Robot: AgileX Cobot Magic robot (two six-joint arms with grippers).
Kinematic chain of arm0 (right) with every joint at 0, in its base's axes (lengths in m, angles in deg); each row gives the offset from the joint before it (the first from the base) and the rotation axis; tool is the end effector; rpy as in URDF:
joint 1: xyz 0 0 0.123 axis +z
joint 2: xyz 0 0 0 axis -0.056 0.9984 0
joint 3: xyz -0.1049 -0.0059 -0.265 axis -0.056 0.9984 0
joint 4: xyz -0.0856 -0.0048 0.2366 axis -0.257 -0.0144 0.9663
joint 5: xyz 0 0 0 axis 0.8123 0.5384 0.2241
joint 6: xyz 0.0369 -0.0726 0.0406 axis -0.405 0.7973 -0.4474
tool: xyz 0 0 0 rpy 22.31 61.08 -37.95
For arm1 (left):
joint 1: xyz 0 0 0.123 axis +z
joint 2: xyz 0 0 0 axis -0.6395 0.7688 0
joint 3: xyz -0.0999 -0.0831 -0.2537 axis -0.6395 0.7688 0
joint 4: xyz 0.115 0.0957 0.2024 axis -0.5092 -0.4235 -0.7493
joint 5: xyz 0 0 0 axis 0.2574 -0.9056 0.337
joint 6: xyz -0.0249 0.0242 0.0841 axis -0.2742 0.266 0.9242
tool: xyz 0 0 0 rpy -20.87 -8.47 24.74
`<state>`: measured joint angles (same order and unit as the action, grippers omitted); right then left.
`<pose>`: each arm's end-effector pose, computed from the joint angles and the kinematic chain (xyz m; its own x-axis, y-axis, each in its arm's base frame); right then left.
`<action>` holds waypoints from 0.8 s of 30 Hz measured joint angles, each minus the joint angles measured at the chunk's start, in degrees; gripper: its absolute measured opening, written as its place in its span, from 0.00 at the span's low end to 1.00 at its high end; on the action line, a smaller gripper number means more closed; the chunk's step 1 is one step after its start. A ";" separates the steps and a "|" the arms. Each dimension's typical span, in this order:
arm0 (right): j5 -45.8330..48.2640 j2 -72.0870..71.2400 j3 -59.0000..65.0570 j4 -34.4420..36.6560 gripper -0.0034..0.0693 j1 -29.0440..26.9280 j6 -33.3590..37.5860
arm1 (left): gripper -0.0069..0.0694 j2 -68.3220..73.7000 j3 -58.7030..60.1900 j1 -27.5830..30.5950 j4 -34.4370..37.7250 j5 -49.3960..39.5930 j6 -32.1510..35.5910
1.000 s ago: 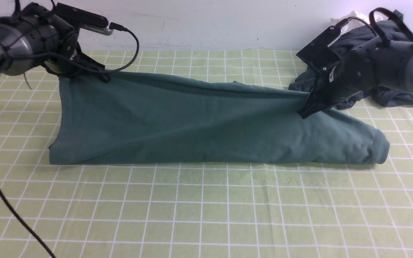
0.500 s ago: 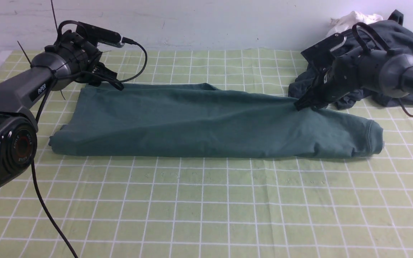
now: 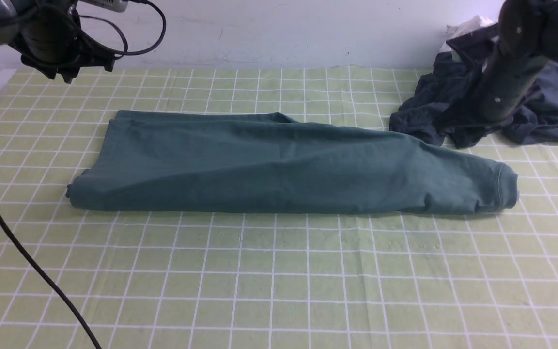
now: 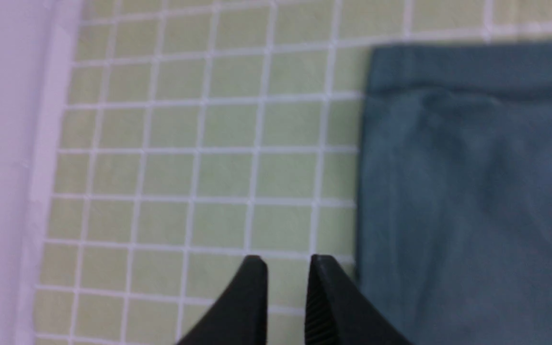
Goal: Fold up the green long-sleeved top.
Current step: Use the right arm to clamp the right edge of the fabric
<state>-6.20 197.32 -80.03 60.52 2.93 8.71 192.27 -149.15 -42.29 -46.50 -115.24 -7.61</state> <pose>0.4476 0.0481 0.2240 -0.9260 -0.2980 -0.2319 -0.2954 0.9542 -0.0467 0.4720 0.0021 0.3119 -0.8751 0.1088 -0.4716 -0.0171 0.9668 0.2548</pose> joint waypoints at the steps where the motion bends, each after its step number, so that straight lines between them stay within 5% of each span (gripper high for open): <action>1: -0.26 0.18 2.14 1.99 0.20 -1.02 0.81 | 0.15 -1.13 0.64 0.00 2.37 -1.49 1.40; 11: -6.80 0.64 11.61 4.43 0.19 -12.28 -0.71 | 0.09 -29.33 27.02 0.06 19.14 6.23 6.55; 24: -8.12 -1.34 14.62 12.91 0.69 -14.08 -5.33 | 0.09 -66.59 73.79 0.06 16.43 26.15 6.72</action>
<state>-14.32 195.98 -65.42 73.43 -11.15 3.38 125.69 -75.36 -42.23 -30.07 -89.09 -0.89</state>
